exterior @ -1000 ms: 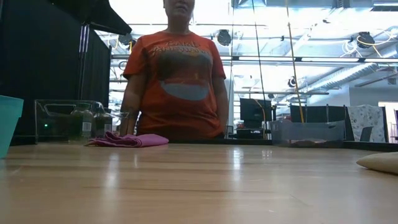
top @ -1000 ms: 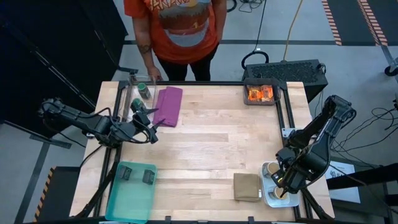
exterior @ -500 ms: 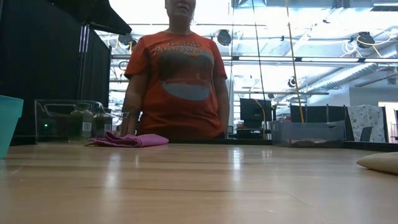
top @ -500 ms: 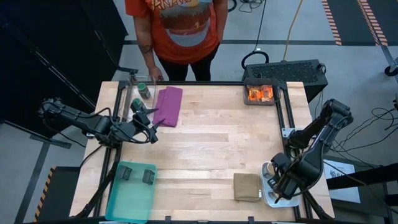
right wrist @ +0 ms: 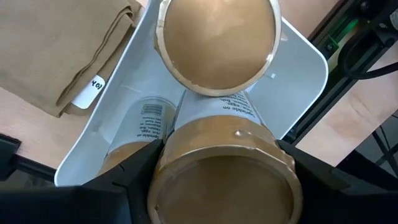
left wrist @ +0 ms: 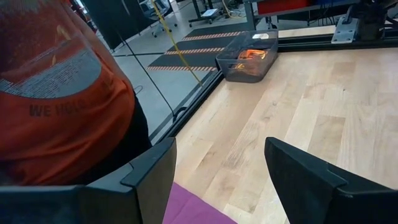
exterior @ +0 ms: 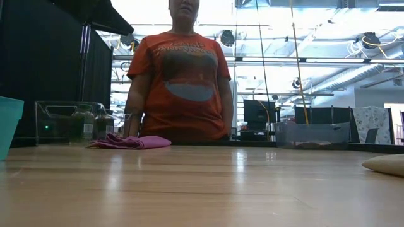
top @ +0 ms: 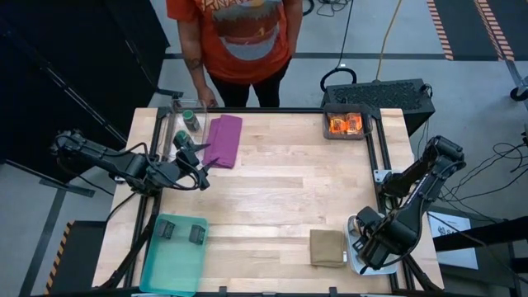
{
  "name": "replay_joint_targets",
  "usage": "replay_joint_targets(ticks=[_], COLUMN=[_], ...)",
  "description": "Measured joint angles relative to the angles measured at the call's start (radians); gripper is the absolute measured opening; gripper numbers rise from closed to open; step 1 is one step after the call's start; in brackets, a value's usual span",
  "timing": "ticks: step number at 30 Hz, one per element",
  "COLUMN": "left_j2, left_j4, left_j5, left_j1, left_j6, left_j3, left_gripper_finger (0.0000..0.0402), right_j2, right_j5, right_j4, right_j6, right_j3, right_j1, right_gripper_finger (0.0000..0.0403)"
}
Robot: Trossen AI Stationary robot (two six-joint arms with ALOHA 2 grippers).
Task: Sort spices by type
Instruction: Put the golden seasoning bottle into the white bin
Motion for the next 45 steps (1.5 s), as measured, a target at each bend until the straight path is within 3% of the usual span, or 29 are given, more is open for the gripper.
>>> replay_joint_targets(ticks=[12, 20, 31, 38, 45], left_j2=[0.0, 0.0, 0.0, 0.0, 0.0], left_j4=[0.003, 0.003, 0.003, 0.003, 0.003], left_j5=[0.0, 0.0, 0.0, 0.0, 0.0], left_j1=[0.0, 0.0, 0.0, 0.0, 0.0], left_j6=[0.007, 0.007, 0.007, 0.007, 0.007], left_j3=[0.0, 0.0, 0.0, 0.0, 0.0], left_gripper_finger=[0.0251, 0.0251, 0.0251, 0.0251, 0.0251], right_j2=[0.0, 0.001, -0.001, 0.0, -0.001], right_j5=[0.002, -0.011, -0.012, -0.008, -0.025], right_j4=[0.007, 0.14, 0.181, 0.181, 0.156], right_j6=[0.024, 0.025, 0.008, 0.007, 0.007], right_j3=[-0.006, -0.114, -0.167, -0.169, -0.169], right_j1=[0.0, -0.011, -0.011, -0.011, -0.012], right_gripper_finger=[0.0246, 0.0246, 0.0246, 0.0317, 0.0319])
